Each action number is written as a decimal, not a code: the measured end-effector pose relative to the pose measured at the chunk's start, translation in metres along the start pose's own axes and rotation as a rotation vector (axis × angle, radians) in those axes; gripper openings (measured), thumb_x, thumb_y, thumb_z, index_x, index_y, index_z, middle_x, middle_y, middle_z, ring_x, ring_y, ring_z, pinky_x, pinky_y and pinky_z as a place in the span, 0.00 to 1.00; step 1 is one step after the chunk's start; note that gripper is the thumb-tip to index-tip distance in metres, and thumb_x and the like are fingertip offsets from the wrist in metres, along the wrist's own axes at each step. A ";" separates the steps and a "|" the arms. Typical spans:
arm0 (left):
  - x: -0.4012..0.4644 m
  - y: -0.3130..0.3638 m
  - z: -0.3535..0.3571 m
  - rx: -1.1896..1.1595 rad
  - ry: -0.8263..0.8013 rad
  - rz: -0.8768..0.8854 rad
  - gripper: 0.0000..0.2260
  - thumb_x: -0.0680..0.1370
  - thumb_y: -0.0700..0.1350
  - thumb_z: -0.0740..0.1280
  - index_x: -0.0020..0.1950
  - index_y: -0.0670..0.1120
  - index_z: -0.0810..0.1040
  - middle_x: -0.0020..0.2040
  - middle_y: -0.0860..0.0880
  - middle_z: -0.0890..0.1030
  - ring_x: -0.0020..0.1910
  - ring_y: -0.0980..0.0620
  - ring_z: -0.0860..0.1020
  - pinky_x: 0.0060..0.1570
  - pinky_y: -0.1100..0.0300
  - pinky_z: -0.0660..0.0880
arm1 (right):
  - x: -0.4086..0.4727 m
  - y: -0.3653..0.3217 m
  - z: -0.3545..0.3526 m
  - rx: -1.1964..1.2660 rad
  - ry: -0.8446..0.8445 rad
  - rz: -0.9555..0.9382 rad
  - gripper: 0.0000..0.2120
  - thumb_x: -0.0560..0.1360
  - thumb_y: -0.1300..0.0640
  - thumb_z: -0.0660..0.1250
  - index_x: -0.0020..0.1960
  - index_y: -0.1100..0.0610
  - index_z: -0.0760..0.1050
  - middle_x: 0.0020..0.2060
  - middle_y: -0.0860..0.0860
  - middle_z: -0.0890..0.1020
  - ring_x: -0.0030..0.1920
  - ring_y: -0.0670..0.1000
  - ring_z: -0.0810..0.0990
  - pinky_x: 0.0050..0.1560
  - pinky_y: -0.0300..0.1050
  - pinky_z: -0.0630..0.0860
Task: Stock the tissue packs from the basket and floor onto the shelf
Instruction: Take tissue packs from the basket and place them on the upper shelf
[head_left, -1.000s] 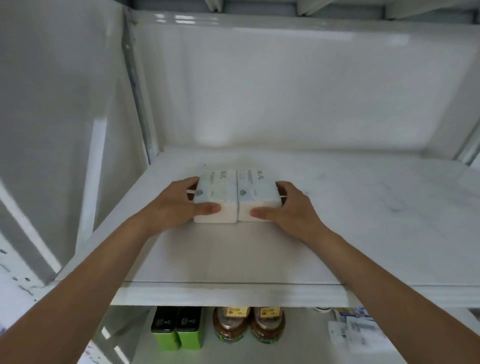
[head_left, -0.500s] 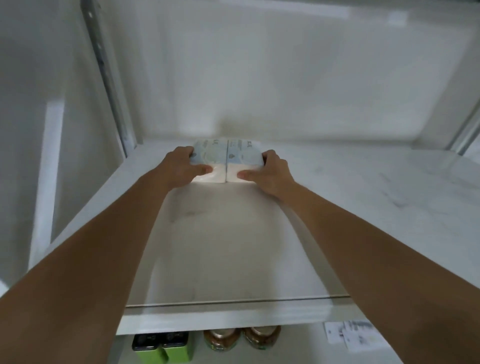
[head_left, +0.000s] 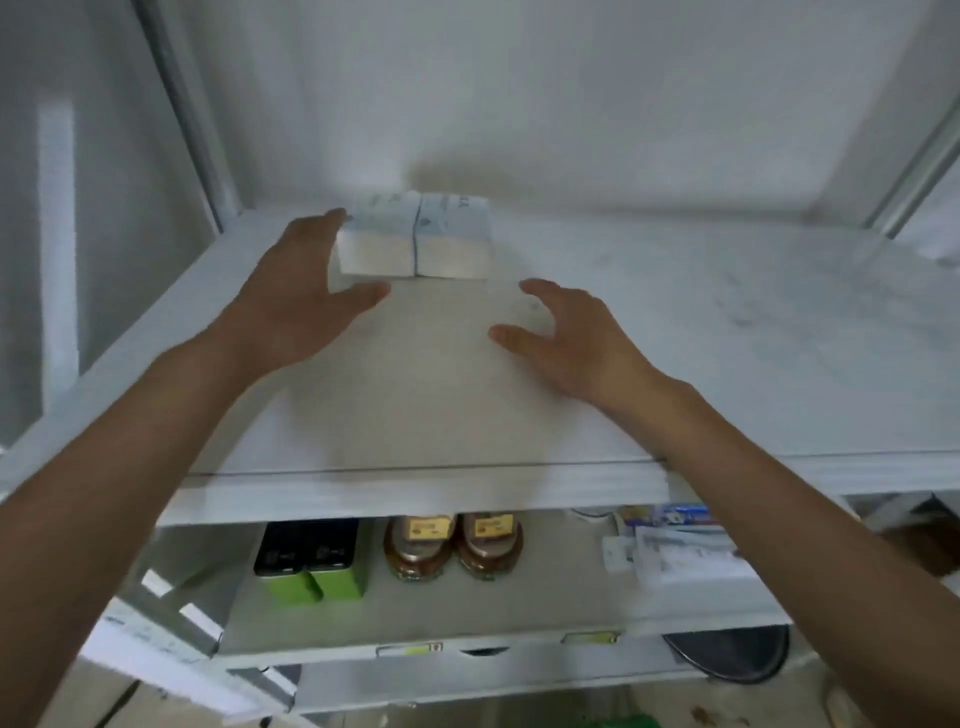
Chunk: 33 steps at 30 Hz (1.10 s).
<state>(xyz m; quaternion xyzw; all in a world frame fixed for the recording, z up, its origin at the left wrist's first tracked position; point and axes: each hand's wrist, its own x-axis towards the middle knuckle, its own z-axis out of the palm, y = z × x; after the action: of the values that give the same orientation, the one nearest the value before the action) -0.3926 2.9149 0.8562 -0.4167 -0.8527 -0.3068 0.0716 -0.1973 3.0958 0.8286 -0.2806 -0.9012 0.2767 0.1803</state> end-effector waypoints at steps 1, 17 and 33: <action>-0.030 0.010 -0.003 -0.043 0.102 0.103 0.29 0.81 0.50 0.70 0.79 0.43 0.67 0.77 0.43 0.71 0.74 0.48 0.71 0.72 0.64 0.61 | -0.032 0.009 -0.005 -0.028 0.049 -0.069 0.29 0.80 0.42 0.68 0.76 0.54 0.71 0.73 0.53 0.75 0.75 0.53 0.70 0.72 0.41 0.64; -0.399 0.039 0.329 -0.123 -0.635 0.084 0.12 0.75 0.47 0.65 0.52 0.48 0.86 0.51 0.51 0.85 0.50 0.48 0.85 0.44 0.51 0.84 | -0.396 0.343 0.148 -0.249 -0.268 0.245 0.16 0.73 0.55 0.62 0.57 0.58 0.79 0.56 0.57 0.82 0.55 0.63 0.80 0.55 0.55 0.73; -0.586 -0.035 0.711 -0.066 -1.323 -0.433 0.16 0.81 0.49 0.65 0.67 0.45 0.77 0.63 0.44 0.80 0.57 0.46 0.80 0.60 0.48 0.78 | -0.512 0.631 0.440 0.040 -0.857 0.890 0.23 0.80 0.57 0.63 0.74 0.59 0.73 0.72 0.59 0.76 0.71 0.59 0.75 0.71 0.55 0.73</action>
<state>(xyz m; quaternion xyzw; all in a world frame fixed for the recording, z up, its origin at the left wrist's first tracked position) 0.0518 2.9224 0.0488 -0.3386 -0.7714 -0.0218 -0.5383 0.2460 3.0456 0.0193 -0.4899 -0.6848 0.4302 -0.3255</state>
